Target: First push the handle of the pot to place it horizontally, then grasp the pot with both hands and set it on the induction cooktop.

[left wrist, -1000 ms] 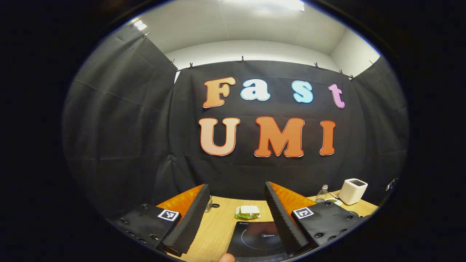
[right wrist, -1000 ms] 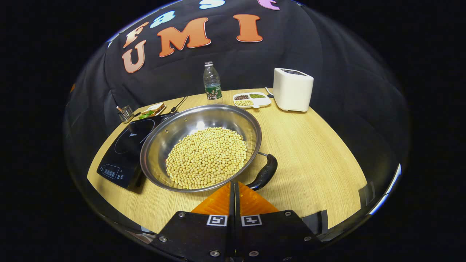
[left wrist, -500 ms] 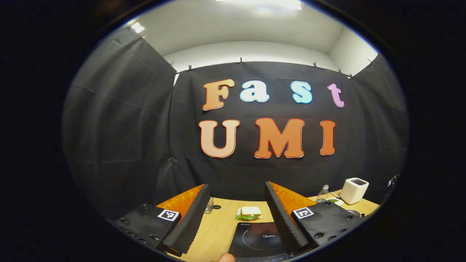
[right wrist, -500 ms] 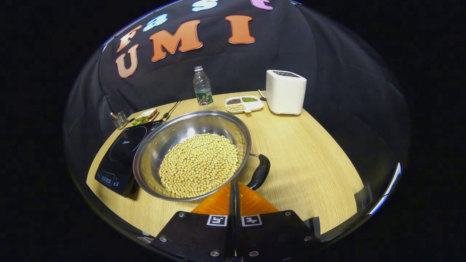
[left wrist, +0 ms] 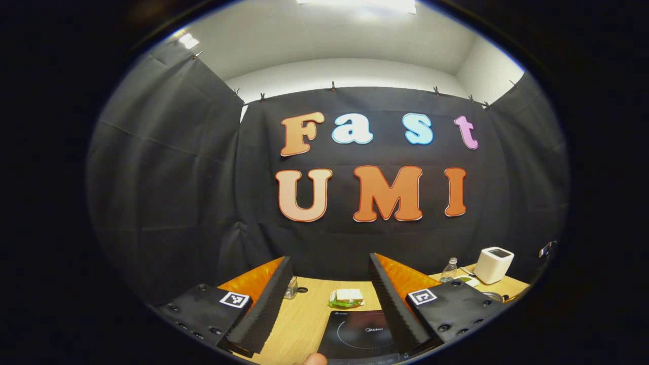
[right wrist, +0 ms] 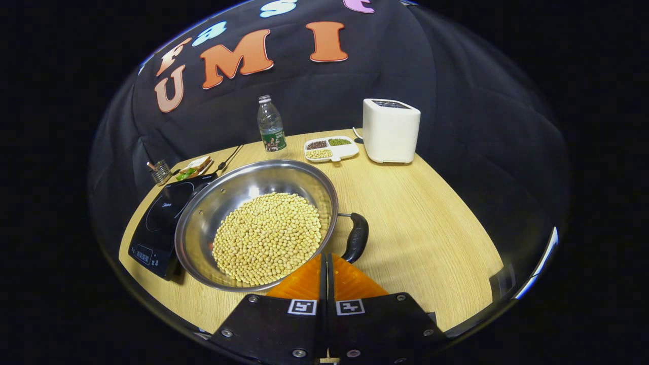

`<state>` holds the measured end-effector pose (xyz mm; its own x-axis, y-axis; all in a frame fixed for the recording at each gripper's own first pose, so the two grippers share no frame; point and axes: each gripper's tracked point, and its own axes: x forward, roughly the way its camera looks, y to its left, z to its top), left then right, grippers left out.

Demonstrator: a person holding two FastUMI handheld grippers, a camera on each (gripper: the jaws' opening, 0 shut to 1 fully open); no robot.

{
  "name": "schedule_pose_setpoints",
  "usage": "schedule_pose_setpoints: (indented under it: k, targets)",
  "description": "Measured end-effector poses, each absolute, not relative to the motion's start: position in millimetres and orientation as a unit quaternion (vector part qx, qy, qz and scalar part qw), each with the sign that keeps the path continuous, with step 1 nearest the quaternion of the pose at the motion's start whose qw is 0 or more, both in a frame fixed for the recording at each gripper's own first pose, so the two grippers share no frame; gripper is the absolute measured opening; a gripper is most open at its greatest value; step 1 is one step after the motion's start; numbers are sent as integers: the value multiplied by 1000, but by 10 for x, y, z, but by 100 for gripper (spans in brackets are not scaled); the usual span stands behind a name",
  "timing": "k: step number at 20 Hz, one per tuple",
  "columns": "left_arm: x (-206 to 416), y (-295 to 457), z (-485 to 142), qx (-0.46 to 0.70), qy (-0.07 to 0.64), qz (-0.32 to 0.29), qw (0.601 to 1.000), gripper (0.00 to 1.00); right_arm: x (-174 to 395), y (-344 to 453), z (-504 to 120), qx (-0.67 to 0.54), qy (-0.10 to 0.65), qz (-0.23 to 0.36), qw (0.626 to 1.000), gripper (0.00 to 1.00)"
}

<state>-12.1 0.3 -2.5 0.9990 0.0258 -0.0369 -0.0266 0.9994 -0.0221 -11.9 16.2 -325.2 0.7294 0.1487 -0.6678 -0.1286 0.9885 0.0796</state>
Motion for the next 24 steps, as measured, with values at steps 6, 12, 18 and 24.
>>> schedule_pose_setpoints:
  k: [6, 12, 18, 24]
  targets:
    - [-91, -19, -38, -12, 22, 13, 1000, 100, 26, 115, -3267, 14, 355, 64, 933, 0]
    - [-58, -30, -94, -17, 28, 13, 999, 100, 156, 18, -3272, 12, 350, 51, 935, 0]
    - [-18, -21, -160, -18, 34, 17, 999, 100, 275, -26, -3281, 17, 349, 47, 936, 0]
    - [6, -42, -167, -17, 34, 15, 999, 100, 369, -46, -3298, 15, 349, 47, 936, 0]
